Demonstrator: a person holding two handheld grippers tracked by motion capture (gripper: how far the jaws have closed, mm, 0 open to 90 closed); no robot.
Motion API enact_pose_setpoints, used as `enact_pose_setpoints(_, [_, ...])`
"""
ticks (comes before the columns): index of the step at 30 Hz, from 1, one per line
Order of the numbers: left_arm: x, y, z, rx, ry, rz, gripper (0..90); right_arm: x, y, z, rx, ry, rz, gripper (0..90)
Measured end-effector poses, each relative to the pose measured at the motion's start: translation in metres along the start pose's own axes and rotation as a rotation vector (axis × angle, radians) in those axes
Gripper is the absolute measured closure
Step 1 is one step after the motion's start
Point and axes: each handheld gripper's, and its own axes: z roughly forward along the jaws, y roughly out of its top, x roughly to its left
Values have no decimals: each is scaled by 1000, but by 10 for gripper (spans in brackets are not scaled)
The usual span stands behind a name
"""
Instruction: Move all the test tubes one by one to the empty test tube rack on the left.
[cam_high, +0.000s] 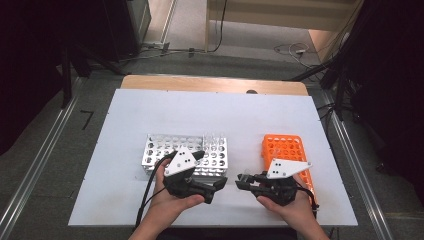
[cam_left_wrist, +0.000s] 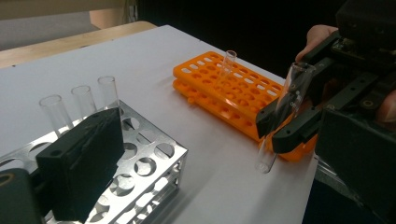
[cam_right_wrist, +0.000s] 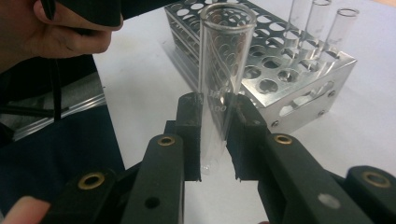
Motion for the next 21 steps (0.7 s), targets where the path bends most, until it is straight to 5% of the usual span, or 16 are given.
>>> enact_pose_setpoints(9, [-14,2,8,9,-37,15,123,7,2,9,8,20,-19,735])
enact_pose_setpoints(21, [-24,0,15,26,-84,48,447,15,4,16,16,41,-31,735])
